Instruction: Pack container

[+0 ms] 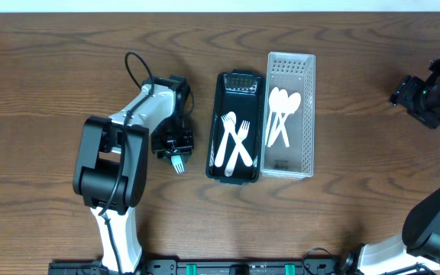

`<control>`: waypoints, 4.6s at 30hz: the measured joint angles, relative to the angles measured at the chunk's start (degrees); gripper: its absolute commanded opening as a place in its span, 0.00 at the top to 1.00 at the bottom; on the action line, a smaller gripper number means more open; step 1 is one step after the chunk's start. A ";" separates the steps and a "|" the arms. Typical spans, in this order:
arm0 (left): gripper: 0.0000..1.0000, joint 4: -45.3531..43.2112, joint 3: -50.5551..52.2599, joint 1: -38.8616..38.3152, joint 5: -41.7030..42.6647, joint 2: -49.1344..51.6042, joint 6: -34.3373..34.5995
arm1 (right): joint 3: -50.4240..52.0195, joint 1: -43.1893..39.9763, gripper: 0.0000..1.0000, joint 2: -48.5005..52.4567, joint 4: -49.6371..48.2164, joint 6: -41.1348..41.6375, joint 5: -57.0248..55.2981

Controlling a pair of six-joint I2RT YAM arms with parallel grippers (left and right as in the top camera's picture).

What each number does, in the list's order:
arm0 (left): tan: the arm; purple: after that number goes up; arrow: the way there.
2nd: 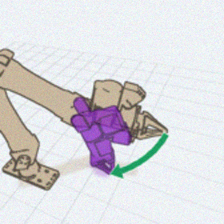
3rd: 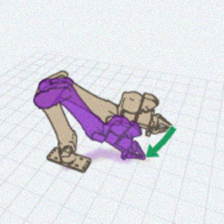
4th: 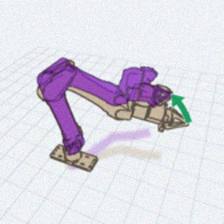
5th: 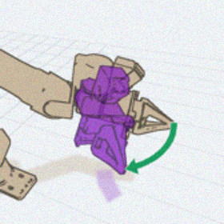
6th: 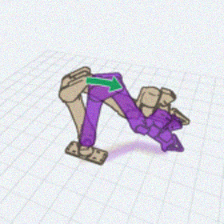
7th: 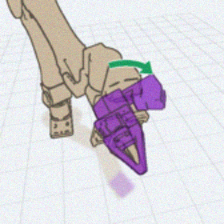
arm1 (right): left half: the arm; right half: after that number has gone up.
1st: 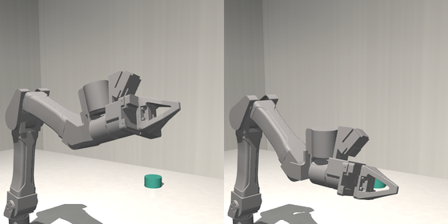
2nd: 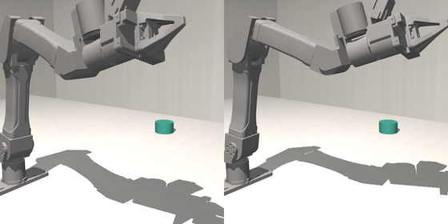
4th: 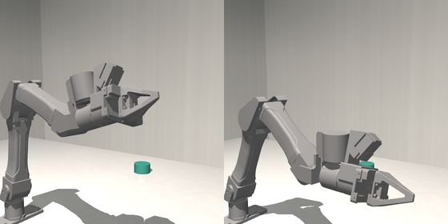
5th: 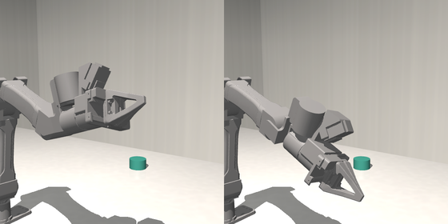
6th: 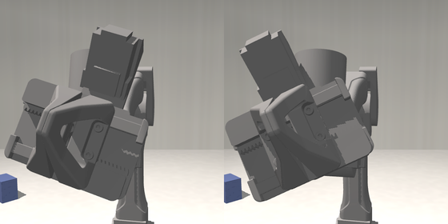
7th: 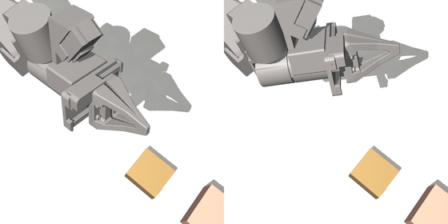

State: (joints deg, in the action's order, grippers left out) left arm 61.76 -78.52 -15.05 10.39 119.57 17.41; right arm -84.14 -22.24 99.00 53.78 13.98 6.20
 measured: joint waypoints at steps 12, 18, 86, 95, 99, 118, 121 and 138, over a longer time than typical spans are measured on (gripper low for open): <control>0.85 -0.13 0.11 -0.07 1.22 0.00 3.98 | 0.00 0.00 0.26 0.00 0.00 0.00 0.00; 0.92 0.55 -0.13 -0.07 1.25 0.00 5.14 | 0.00 0.00 0.25 0.00 -0.02 0.00 0.00; 0.38 4.09 -18.51 6.60 -0.26 -30.27 -11.28 | 8.48 21.79 0.99 12.96 -23.43 -1.25 20.22; 0.39 4.98 -18.51 6.71 -0.28 -30.32 -13.22 | 8.48 22.25 0.99 13.05 -24.61 -2.29 21.55; 0.39 5.01 -18.51 6.71 -0.81 -30.67 -16.31 | 8.22 19.41 0.99 11.82 -21.42 -4.33 21.07; 0.02 7.28 -27.32 6.71 -17.75 -58.23 -22.36 | -3.52 12.83 0.98 -38.91 -7.76 -18.45 8.28; 0.02 10.58 -27.32 6.71 -18.14 -60.50 -22.36 | -3.54 12.83 0.79 -44.72 -4.26 -18.91 8.02; 0.02 18.97 -27.30 6.71 -18.34 -65.24 -22.36 | -3.52 12.83 0.01 -59.23 6.67 -19.87 7.65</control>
State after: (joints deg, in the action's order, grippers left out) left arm 80.73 -105.82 -8.34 -7.94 54.33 -4.95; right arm -87.66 -9.41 39.77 60.45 -5.89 13.85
